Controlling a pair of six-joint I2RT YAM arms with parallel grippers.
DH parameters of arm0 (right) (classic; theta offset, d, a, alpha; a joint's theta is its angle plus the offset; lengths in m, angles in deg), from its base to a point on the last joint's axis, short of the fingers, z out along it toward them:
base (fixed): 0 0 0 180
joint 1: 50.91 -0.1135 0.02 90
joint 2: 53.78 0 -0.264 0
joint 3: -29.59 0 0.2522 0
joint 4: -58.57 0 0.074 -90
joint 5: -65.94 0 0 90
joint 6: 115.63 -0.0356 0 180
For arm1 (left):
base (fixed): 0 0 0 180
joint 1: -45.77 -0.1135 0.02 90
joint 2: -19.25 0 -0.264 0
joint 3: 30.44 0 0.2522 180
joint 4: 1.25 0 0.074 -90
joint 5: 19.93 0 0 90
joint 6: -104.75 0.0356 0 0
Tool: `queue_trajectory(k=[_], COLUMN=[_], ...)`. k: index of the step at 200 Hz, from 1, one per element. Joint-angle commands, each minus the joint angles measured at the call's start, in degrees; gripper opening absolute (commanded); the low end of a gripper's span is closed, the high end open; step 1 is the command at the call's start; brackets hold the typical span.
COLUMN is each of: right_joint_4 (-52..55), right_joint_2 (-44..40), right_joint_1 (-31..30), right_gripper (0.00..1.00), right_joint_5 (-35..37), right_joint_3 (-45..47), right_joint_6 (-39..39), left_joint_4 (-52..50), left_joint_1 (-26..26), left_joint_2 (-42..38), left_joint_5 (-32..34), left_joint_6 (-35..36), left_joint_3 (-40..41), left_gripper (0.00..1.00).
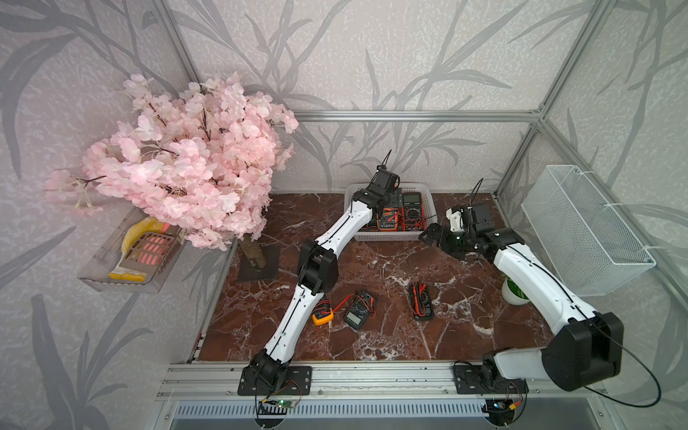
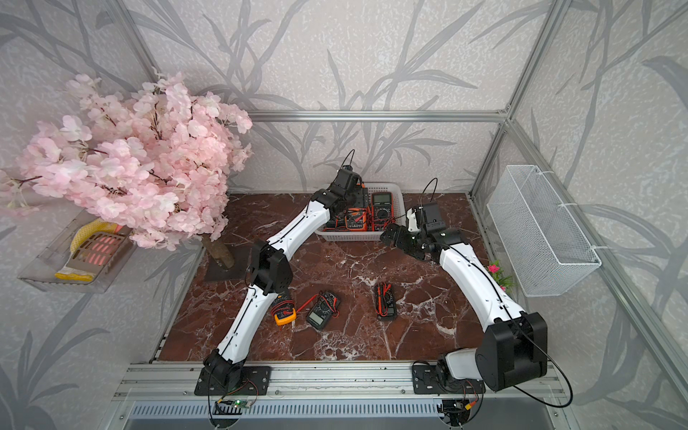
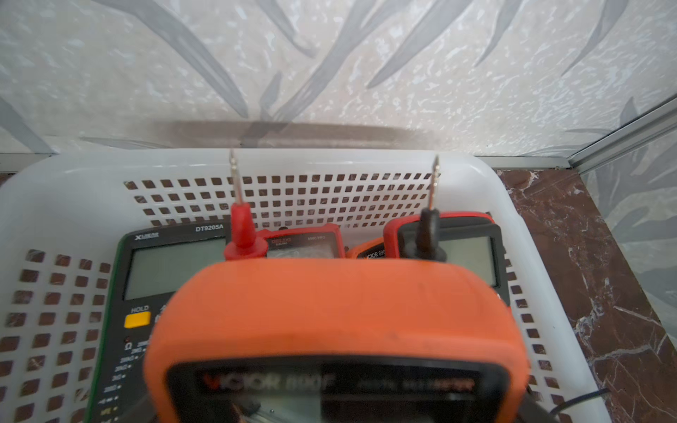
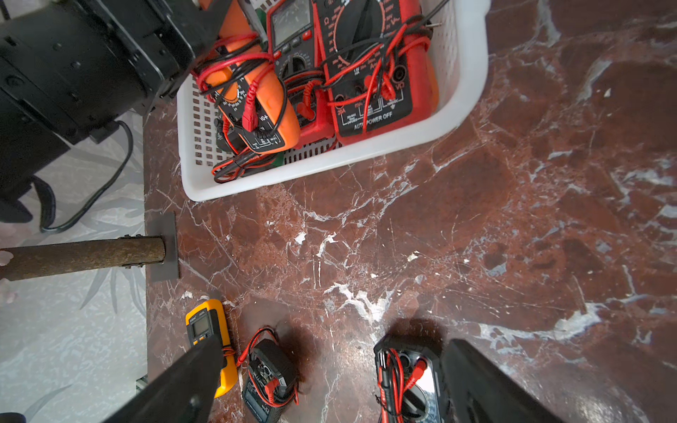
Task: Put the multimeter into the basket
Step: Place the multimeter in the basket.
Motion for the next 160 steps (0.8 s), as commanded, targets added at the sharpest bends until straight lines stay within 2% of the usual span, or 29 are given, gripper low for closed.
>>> queue_trajectory(k=[1, 19, 33, 86, 160], right_joint_4=[0.06, -0.13, -0.29, -0.11, -0.29], right_joint_2=[-1.46, -1.24, -1.03, -1.11, -1.6], right_joint_1=[0.27, 0.27, 0.27, 0.27, 0.31], right_gripper=[0.99, 0.99, 0.99, 0.99, 0.99], right_joint_5=[0.46, 0.2, 0.11, 0.19, 0.42], right_joint_3=[0.67, 0.85, 0.84, 0.99, 1.4], right_joint_6=[0.55, 0.54, 0.53, 0.58, 0.22], left_joint_4=[3.54, 2.77, 2.11, 0.89, -0.83], left_joint_1=[0.71, 0.98, 1.07, 1.13, 1.18], left_joint_2=[0.36, 1.27, 1.8, 2.13, 0.49], left_joint_5=[2.16, 2.42, 2.51, 2.79, 1.81], left_joint_6=[1.38, 1.24, 1.04, 0.3, -0.01], left_joint_3=[-2.74, -2.82, -2.78, -2.52, -2.39], left_gripper=[0.51, 0.56, 0.63, 0.99, 1.0])
